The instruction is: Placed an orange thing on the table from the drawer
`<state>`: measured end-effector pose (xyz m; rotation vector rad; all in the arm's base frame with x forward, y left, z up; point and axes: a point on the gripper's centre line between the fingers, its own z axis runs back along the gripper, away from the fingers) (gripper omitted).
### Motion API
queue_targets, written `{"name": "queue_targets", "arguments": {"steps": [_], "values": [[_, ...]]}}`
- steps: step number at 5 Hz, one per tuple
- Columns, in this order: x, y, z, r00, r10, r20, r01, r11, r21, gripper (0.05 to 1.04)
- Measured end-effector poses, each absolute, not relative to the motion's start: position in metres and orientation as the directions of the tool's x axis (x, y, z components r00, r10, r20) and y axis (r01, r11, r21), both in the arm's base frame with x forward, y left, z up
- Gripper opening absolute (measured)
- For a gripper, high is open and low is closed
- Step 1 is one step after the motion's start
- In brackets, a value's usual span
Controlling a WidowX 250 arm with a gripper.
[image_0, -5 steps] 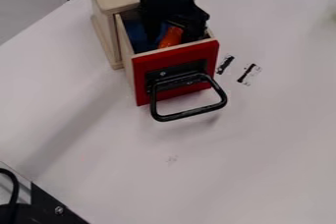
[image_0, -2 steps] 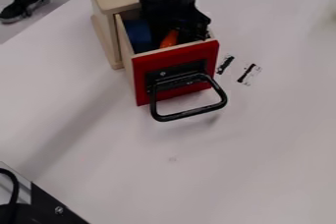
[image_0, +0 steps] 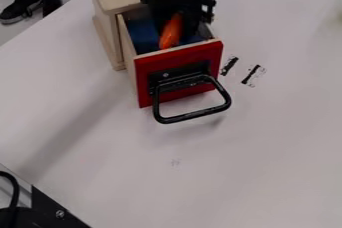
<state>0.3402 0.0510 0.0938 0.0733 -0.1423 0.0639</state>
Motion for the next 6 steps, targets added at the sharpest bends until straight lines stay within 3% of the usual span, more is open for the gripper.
{"name": "queue_targets", "arguments": {"steps": [1,2,3,6], "values": [[0.338,0.035,0.122,0.98,0.022,0.197,-0.036,0.997,0.07,0.567],[0.34,-0.002,0.135,0.968,-0.073,0.238,0.062,0.997,0.053,0.567],[0.335,-0.042,0.127,0.948,-0.218,0.233,0.214,0.976,0.045,0.567],[0.34,-0.082,0.034,0.905,-0.414,0.104,0.405,0.91,0.091,0.567]]}}
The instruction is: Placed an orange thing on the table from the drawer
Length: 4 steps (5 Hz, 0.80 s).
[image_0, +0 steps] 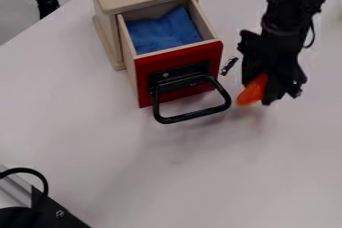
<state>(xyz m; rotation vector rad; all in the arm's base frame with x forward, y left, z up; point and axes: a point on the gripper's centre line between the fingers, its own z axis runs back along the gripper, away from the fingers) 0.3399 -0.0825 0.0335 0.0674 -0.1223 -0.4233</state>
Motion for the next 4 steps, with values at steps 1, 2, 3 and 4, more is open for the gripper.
{"name": "queue_targets", "arguments": {"steps": [1,2,3,4], "values": [[0.34,-0.0831,0.0129,0.896,-0.438,0.075,0.431,0.898,0.092,0.567],[0.3445,-0.0883,0.0067,0.89,-0.449,0.077,0.443,0.893,0.079,0.567],[0.3466,-0.0898,0.0059,0.887,-0.456,0.074,0.451,0.889,0.074,0.623],[0.3464,-0.089,0.0043,0.882,-0.465,0.069,0.46,0.884,0.078,0.913]]}}
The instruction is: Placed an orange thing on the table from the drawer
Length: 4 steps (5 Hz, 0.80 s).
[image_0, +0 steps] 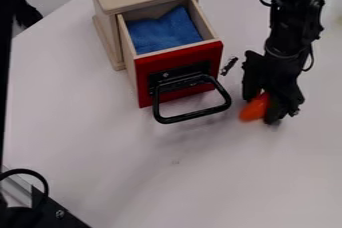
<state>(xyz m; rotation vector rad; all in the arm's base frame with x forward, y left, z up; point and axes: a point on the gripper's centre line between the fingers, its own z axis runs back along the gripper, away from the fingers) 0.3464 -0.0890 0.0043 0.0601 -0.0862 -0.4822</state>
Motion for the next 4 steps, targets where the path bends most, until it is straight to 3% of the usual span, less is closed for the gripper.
{"name": "queue_targets", "arguments": {"steps": [1,2,3,4], "values": [[0.343,-0.089,0.005,0.887,-0.459,0.058,0.455,0.888,0.068,0.999],[0.343,-0.088,0.026,0.881,-0.466,0.079,0.46,0.884,0.082,0.999],[0.34,-0.089,0.054,0.873,-0.476,0.105,0.472,0.879,0.065,0.999],[0.341,-0.09,0.091,0.863,-0.468,0.191,0.465,0.883,0.062,0.999]]}}
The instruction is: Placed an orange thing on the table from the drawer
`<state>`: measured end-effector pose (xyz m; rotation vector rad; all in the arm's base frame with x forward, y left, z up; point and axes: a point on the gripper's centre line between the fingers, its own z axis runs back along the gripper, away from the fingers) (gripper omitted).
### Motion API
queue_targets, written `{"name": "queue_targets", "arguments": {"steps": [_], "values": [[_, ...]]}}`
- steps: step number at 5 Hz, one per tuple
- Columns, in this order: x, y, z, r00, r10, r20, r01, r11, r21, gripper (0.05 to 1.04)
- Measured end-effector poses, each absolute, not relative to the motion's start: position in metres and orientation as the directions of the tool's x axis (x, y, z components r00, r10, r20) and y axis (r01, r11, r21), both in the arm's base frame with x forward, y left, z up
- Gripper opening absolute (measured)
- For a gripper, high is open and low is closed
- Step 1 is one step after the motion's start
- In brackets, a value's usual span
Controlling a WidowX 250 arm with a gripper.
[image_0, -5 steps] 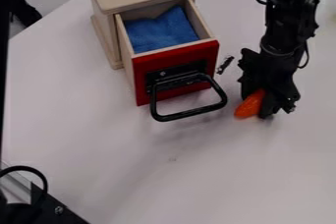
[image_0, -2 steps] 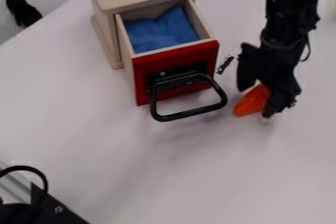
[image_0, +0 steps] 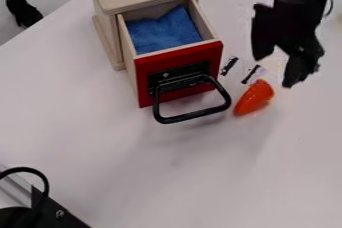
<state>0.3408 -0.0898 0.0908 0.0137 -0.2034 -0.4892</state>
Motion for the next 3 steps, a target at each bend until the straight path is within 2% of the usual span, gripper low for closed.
{"name": "queue_targets", "arguments": {"steps": [3], "values": [[0.3412,-0.0895,0.0925,0.862,-0.467,0.197,0.464,0.883,0.062,0.999]]}}
